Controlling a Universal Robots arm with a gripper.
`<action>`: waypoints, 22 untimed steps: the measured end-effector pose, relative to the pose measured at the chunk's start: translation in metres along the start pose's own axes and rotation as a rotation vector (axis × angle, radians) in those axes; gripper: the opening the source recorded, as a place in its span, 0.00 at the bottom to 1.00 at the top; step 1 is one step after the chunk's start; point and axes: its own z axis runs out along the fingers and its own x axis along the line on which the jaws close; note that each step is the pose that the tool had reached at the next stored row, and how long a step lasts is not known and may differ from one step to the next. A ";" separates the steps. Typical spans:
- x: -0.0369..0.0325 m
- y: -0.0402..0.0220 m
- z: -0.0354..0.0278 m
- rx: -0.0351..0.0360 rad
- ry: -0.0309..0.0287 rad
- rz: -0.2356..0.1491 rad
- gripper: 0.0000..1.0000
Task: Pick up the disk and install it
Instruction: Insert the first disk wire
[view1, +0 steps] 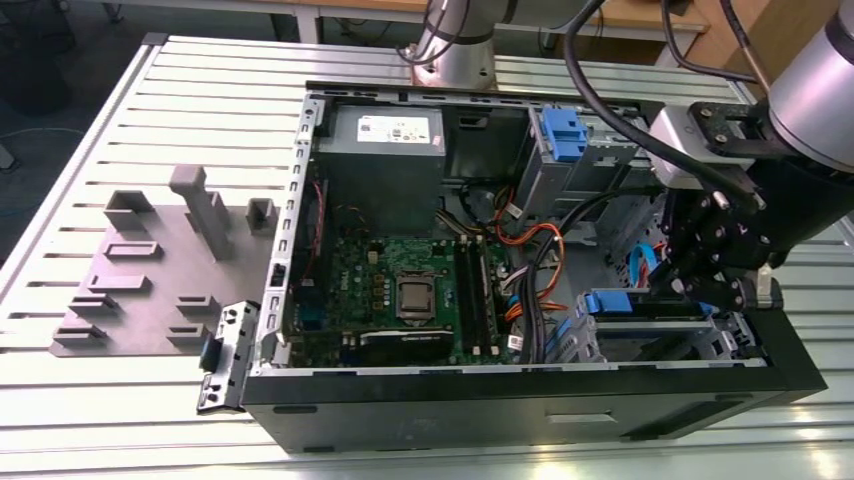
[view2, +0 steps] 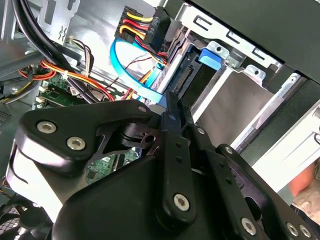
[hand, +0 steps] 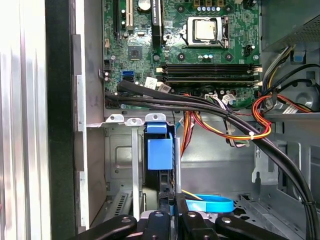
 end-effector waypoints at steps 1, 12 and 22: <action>0.0007 0.0000 0.0000 0.0000 0.0001 0.000 0.16; 0.0012 -0.0001 0.0018 -0.0001 -0.0034 0.000 0.16; 0.0013 0.0000 0.0029 -0.0004 -0.0121 0.000 0.16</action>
